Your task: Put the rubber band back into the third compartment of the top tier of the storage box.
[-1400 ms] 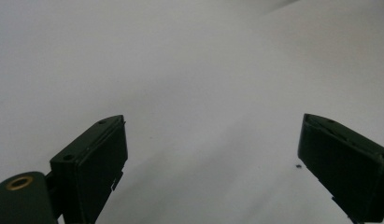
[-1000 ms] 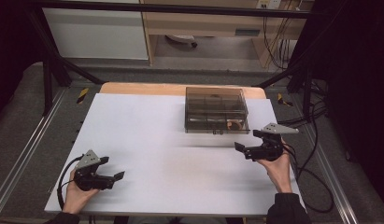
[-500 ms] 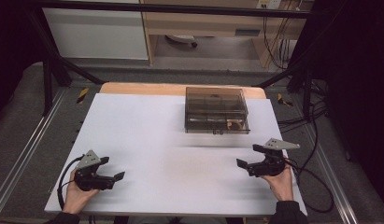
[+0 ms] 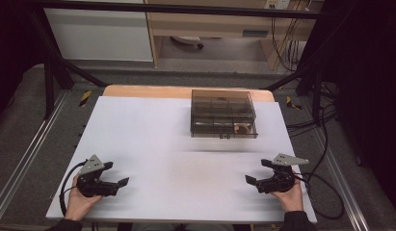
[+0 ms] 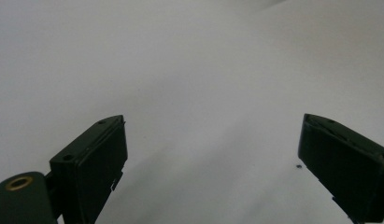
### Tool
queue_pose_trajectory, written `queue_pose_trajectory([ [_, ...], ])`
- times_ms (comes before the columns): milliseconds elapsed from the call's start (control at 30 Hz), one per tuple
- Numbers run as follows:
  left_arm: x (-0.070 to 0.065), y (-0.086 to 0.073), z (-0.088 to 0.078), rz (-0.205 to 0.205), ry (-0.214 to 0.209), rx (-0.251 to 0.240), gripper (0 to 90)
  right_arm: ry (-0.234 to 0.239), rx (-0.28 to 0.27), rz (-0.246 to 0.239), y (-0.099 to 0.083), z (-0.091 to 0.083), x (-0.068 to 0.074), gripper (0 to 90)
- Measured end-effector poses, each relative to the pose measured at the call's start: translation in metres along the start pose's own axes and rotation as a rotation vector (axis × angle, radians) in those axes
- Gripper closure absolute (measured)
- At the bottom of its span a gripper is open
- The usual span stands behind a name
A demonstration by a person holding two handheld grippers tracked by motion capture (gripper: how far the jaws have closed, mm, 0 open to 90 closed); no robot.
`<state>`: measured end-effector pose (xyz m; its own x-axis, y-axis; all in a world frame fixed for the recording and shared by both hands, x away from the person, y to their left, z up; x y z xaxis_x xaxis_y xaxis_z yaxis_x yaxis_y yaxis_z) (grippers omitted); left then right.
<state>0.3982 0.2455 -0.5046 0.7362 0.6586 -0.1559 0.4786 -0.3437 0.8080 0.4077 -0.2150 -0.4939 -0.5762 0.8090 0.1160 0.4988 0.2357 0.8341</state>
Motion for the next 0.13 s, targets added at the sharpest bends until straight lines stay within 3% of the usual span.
queue_pose_trajectory([
  [133,0.0,-0.0001,-0.0002,0.0,-0.001,-0.001,7.8,0.0,-0.007,0.006,0.0,-0.0021,-0.0012,0.2],
])
Point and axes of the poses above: each handheld gripper's, and its own axes: z roughly forward along the jaws, y roughly out of its top, x roughly to its left, the point moved 10 cm from there along z, roughly forward along the jaws, and after that the axes turned 8 degrees about -y, right-handed, at the moved point
